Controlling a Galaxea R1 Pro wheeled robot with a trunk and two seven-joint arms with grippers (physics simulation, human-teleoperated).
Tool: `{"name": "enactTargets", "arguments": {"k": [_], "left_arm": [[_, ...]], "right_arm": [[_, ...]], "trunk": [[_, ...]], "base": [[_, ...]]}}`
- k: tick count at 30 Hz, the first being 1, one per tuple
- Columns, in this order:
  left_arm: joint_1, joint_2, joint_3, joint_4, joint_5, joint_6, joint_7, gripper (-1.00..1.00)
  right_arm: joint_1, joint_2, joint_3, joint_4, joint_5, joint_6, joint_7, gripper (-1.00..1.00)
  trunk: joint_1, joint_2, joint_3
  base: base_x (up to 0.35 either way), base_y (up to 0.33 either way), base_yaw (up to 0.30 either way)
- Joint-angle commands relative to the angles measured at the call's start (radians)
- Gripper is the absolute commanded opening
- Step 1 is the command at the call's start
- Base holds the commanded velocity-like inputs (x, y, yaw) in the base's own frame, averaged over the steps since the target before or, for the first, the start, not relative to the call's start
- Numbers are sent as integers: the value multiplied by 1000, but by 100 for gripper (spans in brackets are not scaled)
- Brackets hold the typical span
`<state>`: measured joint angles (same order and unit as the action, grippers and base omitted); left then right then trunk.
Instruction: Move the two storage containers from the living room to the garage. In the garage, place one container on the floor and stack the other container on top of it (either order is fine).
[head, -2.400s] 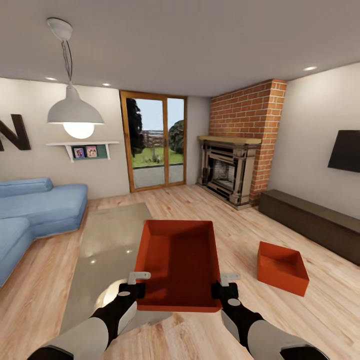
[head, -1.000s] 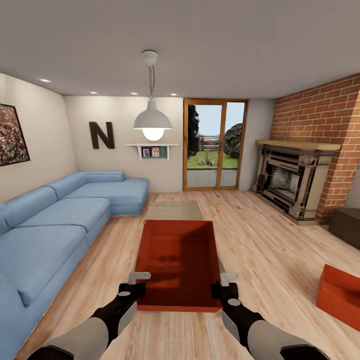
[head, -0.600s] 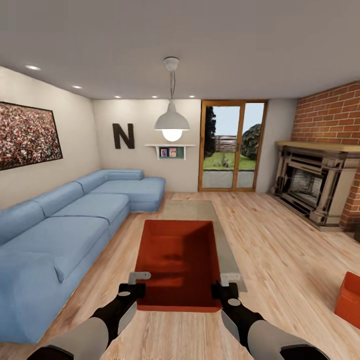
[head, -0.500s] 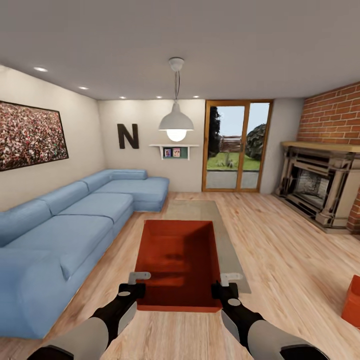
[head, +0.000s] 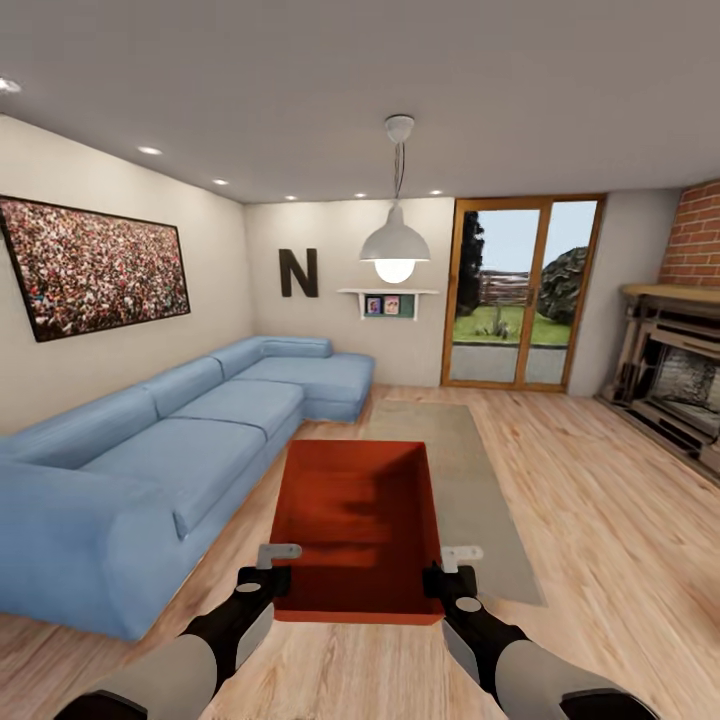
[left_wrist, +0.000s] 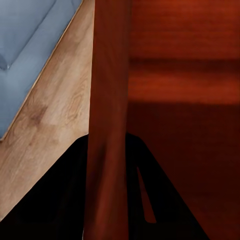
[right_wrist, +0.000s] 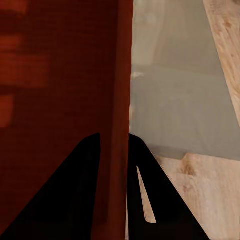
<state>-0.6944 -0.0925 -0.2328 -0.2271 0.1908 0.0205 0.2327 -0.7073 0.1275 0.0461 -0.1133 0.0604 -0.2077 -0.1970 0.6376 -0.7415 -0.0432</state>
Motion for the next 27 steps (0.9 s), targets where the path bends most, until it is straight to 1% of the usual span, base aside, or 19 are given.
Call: {"name": "enactTargets", "arguments": {"k": [1,27], "left_arm": [[-2,1,68,-8,-7,3,20,-100],[-2,1,68,-8,-7,3,20,-100]], "right_arm": [[0,0,-4,3,-1,-1,-10,-100],[0,0,-3,3,-1,-1,-10,-100]], "trunk": [[0,-2,-2],[0,-2,-2]], "base": [[0,0,267],[0,0,267]]}}
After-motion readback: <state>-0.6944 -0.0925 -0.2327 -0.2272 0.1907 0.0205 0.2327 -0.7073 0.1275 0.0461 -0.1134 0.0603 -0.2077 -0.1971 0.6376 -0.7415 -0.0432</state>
